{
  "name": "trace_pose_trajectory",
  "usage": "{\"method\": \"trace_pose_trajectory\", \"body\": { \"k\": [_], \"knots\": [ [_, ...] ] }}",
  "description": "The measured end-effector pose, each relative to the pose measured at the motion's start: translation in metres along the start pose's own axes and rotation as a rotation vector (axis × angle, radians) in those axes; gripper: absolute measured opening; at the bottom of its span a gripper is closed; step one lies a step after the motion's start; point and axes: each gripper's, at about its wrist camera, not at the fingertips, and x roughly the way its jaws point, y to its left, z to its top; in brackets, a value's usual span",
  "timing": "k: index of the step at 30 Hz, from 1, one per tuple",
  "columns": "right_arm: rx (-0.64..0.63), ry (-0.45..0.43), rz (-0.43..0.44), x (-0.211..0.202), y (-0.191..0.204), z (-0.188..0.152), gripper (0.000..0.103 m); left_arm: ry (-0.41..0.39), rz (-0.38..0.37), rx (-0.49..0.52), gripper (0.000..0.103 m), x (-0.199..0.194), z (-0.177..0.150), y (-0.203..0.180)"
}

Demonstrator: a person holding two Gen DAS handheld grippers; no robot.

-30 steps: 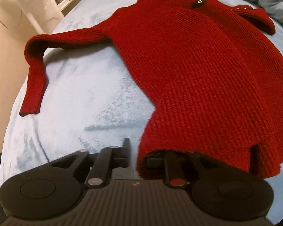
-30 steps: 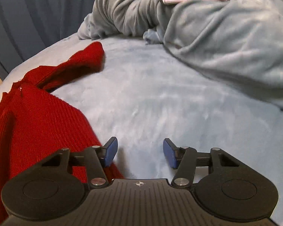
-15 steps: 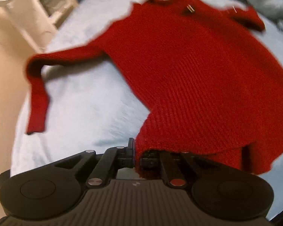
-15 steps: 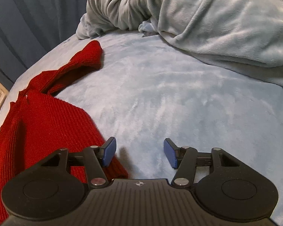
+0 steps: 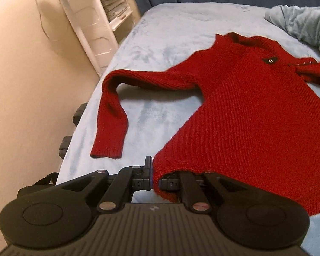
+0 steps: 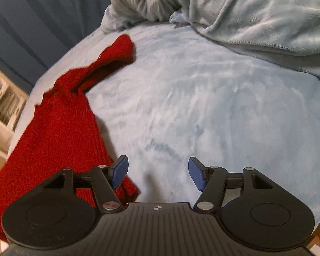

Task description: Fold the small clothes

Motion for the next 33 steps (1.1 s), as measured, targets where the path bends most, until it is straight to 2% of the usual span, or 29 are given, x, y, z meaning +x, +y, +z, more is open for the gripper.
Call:
{"method": "trace_pose_trajectory", "body": {
  "k": [4,6,8,11,15,17,23,24,25,26,27,29,30,31,33],
  "knots": [
    [-0.121,0.129,0.109,0.005,0.02,-0.008,0.066,0.016,-0.005,-0.01,0.005,0.003,0.006,0.001],
    [-0.227,0.187,0.127,0.007,0.039,-0.018,0.069,0.025,-0.006,-0.012,0.005,0.006,0.005,0.002],
    [-0.352,0.216,0.053,0.014,0.059,-0.027,0.07,0.042,-0.012,-0.02,0.005,0.011,0.002,0.002],
    [-0.466,0.292,-0.061,0.033,0.076,-0.039,0.07,0.055,-0.02,-0.028,0.005,0.015,-0.002,0.004],
    [-0.406,0.13,-0.096,0.032,0.077,-0.038,0.069,0.059,-0.034,-0.022,0.005,0.018,-0.003,0.005],
    [-0.376,0.048,-0.127,0.036,0.074,-0.03,0.072,0.068,-0.04,-0.009,0.005,0.021,-0.005,0.002],
    [-0.489,-0.137,-0.103,0.044,0.084,-0.025,0.071,0.081,-0.035,0.073,0.005,0.027,-0.022,-0.022],
    [-0.506,-0.141,-0.091,0.047,0.085,-0.025,0.067,0.084,-0.035,0.084,0.005,0.028,-0.025,-0.026],
    [-0.511,-0.136,-0.065,0.048,0.084,-0.025,0.025,0.093,-0.037,0.096,0.005,0.031,-0.03,-0.031],
    [-0.5,-0.12,-0.023,0.048,0.083,-0.02,0.009,0.101,-0.042,0.102,0.005,0.033,-0.033,-0.034],
    [-0.465,-0.129,-0.01,0.043,0.081,-0.015,0.009,0.107,-0.045,0.108,0.005,0.035,-0.037,-0.038],
    [-0.35,-0.226,0.014,0.019,0.068,-0.002,0.006,0.108,-0.048,0.122,0.007,0.039,-0.043,-0.047],
    [-0.249,-0.275,0.011,0.006,0.055,0.009,0.005,0.114,-0.057,0.128,0.013,0.041,-0.046,-0.053],
    [-0.135,-0.316,-0.01,-0.005,0.037,0.02,0.0,0.125,-0.071,0.127,0.028,0.044,-0.048,-0.057],
    [0.106,-0.424,-0.175,-0.023,-0.011,0.037,0.0,0.15,-0.065,0.133,0.044,0.052,-0.056,-0.072]
  ]
}}
